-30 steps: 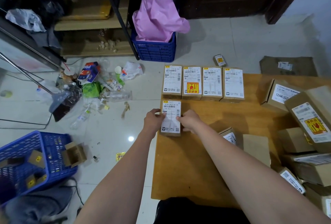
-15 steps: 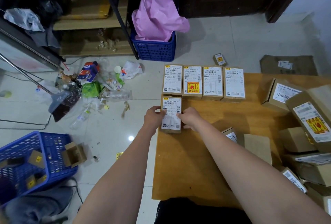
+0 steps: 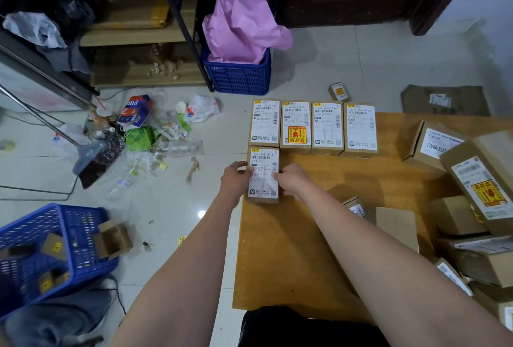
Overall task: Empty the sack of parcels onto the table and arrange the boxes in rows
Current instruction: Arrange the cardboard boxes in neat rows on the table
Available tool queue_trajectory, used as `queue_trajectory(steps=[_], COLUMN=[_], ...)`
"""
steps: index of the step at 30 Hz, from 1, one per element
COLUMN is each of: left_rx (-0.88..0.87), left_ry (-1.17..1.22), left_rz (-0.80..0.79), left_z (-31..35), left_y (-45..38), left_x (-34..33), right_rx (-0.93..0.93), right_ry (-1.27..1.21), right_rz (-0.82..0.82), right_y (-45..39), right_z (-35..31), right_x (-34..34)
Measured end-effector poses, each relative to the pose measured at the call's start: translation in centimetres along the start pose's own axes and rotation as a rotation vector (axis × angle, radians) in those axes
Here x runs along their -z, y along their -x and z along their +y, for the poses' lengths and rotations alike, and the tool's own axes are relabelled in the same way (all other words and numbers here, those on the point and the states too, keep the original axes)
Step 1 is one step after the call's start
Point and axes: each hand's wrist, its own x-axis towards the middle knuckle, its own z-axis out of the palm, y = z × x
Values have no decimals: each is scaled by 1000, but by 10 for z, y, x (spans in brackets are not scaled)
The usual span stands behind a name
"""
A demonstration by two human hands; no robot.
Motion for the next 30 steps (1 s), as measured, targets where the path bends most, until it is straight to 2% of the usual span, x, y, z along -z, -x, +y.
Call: queue_trajectory(steps=[5,10,13,17,21,25,28,30], left_rx=[-28,-122,-181,-273,-354,-347,-326,-282], left_ry=[-19,-94,-114,-122,-183,-232,-307,-362], left_rz=[55,196,199,104,-60,-205,-283,-330], left_z=[7,25,41,68,87,99,104,102], left_y=[4,16,28,52,83,116,136,145], left_x=[-2,-10,-25,-63,-115,-165,-195,-211], right_rx=[34,28,36,67,85,126,56,1], right_ry=[-28,-42,-39,-39,-105,-104,-67,-34], right_rz=[30,74,116,183,271,375,422,392], right_y=[6,20,34,58,85,113,123,131], right_z=[-4,-6,-5,0,11,34,57,70], right_x=[9,34,56,91,131,183,218,234])
